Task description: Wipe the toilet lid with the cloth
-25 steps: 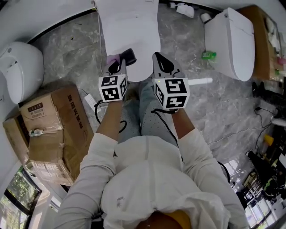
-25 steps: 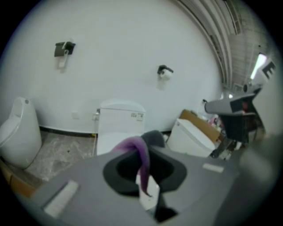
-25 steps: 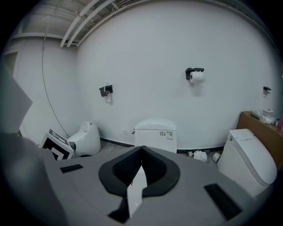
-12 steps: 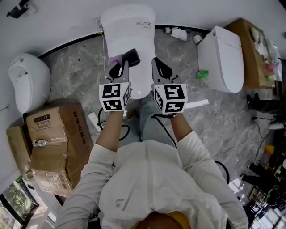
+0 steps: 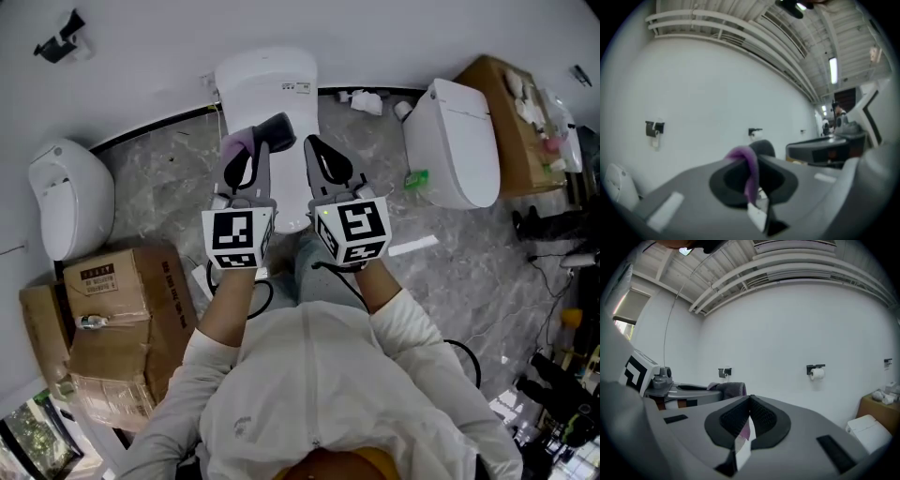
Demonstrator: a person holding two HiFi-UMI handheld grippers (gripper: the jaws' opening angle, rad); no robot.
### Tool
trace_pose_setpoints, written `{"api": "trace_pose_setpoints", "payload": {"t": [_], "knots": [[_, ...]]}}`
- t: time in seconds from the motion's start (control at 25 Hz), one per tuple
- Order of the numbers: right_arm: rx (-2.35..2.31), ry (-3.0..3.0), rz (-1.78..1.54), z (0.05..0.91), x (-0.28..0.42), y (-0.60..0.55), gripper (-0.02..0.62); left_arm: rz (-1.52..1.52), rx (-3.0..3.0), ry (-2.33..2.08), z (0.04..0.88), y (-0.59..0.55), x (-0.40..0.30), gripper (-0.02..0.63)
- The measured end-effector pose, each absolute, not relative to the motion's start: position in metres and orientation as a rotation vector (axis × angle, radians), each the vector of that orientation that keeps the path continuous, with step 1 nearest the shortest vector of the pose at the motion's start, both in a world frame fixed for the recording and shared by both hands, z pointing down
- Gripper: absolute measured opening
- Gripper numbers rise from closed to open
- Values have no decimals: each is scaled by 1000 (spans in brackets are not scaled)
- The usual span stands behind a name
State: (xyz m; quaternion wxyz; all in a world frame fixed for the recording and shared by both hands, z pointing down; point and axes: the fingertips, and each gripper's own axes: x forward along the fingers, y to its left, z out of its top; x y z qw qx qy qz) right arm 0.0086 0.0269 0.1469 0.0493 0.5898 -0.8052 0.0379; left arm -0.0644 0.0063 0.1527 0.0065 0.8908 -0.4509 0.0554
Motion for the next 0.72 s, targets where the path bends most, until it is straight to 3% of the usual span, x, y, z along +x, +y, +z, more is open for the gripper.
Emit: {"api": "trace_pose_setpoints", "payload": {"t": [0.72], "knots": [[1751,-2459,6,113,-4,57,15,156,2860,-1382,114,48,-64,25]]}}
